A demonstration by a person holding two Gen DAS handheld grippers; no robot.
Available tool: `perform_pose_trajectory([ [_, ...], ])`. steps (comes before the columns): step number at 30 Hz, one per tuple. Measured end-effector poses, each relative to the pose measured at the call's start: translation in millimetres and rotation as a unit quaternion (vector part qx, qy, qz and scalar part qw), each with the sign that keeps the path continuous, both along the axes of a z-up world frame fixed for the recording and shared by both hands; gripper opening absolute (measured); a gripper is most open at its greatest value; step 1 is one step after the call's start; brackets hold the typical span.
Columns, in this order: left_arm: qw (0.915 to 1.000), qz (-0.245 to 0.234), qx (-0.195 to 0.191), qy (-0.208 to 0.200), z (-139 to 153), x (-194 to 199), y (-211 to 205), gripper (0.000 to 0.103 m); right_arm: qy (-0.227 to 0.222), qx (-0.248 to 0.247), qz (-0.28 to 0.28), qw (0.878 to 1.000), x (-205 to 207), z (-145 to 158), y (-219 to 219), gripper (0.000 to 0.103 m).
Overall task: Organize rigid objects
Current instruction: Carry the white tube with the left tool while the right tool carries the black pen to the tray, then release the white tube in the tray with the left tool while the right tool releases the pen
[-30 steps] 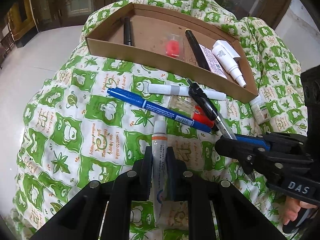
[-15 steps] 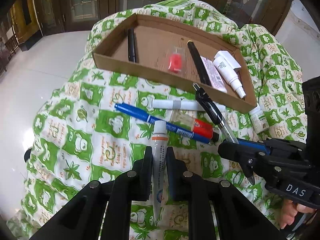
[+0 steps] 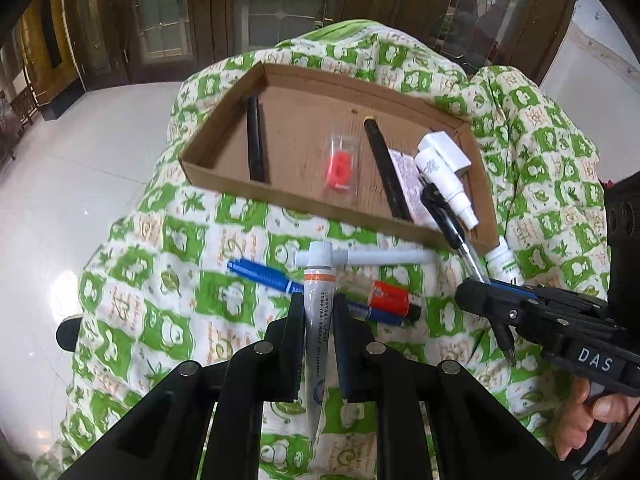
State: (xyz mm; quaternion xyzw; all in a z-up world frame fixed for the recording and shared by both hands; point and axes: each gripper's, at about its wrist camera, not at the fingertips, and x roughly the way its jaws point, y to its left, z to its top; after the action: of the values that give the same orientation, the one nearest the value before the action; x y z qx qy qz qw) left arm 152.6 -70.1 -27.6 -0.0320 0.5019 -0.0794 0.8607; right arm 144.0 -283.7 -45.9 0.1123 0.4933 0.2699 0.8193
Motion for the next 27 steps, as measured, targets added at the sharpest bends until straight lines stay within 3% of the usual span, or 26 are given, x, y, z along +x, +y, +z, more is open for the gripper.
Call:
perform_pose_trajectory([
  [5,0.9999,-0.001,-0.007,-0.008,11,14,-1,0.013,0.009,-0.012,-0.036,0.999,5,-1,-13,0.011],
  [20,0.9998,-0.005,-0.014,-0.009,21,56,-6,0.013,0.017,0.000,-0.052,0.998,21,1,-19,0.011],
  [27,0.9999,-0.002,-0.011,-0.005,18,89,-12,0.013,0.055,0.050,-0.051,0.996,47,-4,-16,0.011],
])
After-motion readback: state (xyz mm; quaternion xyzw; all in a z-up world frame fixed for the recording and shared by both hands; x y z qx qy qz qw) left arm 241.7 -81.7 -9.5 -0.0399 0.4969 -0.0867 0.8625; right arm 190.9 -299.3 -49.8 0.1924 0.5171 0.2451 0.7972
